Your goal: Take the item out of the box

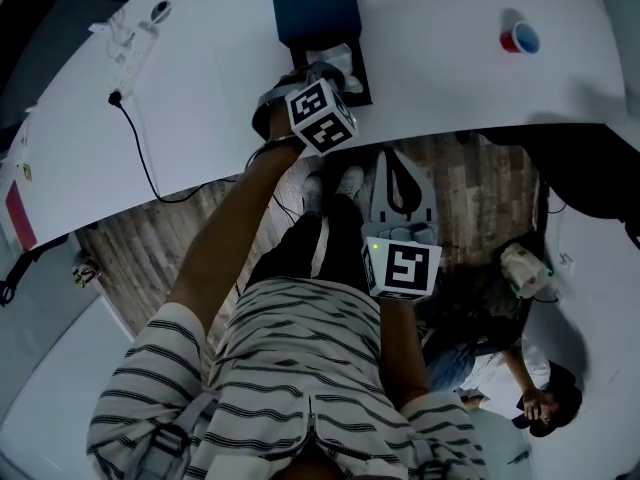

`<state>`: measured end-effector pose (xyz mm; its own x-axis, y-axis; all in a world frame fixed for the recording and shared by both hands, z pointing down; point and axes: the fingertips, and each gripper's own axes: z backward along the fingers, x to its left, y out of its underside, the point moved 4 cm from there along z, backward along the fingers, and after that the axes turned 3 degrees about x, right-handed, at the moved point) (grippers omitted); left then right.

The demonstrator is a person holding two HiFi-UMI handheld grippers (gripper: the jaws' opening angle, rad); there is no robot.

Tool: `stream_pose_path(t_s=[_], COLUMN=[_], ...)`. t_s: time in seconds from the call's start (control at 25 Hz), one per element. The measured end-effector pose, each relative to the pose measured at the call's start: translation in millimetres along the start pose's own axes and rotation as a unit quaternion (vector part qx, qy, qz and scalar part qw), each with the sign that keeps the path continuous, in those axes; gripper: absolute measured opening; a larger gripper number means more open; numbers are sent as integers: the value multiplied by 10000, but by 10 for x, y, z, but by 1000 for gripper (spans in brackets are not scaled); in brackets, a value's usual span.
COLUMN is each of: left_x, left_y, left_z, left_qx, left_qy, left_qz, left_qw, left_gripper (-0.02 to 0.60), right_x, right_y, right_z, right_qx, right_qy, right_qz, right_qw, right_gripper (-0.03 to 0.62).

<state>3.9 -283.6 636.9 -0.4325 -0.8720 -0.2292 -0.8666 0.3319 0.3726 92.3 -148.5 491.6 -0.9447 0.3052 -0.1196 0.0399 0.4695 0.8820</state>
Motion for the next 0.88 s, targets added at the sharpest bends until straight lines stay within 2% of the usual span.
stream_pose_path(t_s=[0.36,0.88], left_x=[50,0], left_y=[-73,-89], left_z=[235,599], left_qx=[-208,-356], left_qy=[-262,-407], left_qz=[-61,-139], left_qw=[9994,9984], left_gripper=[29,28], right_x=[51,151], right_y=[-21,-185], right_z=[53,230], right_qx=[4,-135], right_qy=[75,196], right_qz=[36,151], right_qw=[10000,9996], right_gripper=[18,18])
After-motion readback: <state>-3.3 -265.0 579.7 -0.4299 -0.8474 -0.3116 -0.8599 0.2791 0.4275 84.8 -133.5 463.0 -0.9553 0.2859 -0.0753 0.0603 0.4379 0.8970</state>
